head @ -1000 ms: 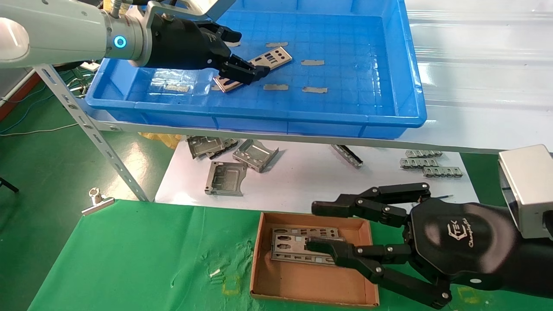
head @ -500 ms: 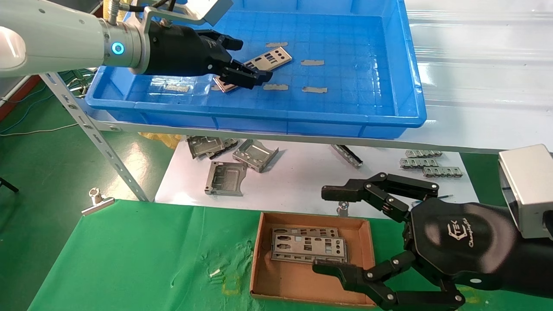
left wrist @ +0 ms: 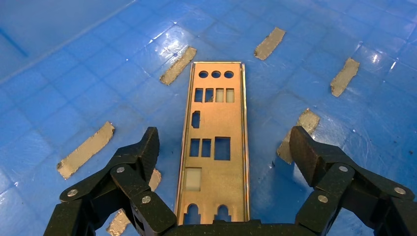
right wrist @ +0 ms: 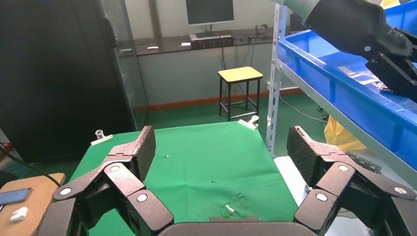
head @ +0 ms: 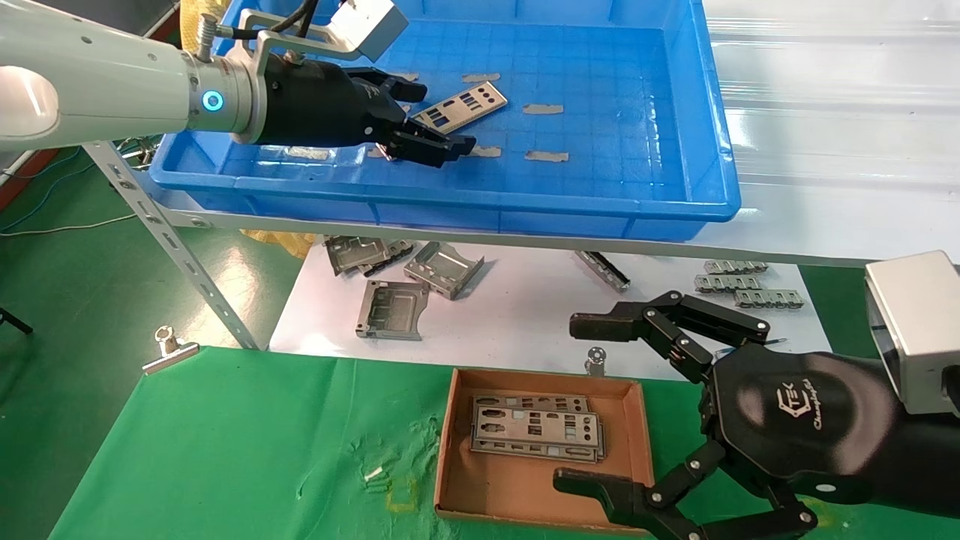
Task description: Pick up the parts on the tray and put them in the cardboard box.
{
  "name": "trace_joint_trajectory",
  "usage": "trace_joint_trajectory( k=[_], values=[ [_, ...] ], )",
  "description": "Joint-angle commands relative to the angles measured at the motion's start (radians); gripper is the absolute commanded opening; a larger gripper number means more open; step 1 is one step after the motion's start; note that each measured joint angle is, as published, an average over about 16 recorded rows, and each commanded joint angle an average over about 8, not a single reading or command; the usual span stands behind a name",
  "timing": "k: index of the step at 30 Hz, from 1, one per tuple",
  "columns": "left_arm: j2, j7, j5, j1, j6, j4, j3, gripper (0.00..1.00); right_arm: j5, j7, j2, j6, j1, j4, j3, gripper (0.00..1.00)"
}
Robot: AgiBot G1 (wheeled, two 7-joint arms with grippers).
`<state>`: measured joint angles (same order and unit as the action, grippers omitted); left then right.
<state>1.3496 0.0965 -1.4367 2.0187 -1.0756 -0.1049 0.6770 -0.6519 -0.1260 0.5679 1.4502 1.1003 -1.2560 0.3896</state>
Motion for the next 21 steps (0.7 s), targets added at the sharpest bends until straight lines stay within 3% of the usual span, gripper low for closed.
trace_joint_trajectory(
  k=[1, 21],
  values=[
    [0.000, 0.000, 0.002, -0.002, 0.002, -0.002, 0.002, 0.00, 0.000, 0.000, 0.000, 0.000, 0.000, 0.000, 0.000, 1.00],
    [-0.001, -0.002, 0.020, -0.006, 0.007, -0.006, 0.017, 0.00, 0.000, 0.000, 0.000, 0.000, 0.000, 0.000, 0.000, 1.00]
  ],
)
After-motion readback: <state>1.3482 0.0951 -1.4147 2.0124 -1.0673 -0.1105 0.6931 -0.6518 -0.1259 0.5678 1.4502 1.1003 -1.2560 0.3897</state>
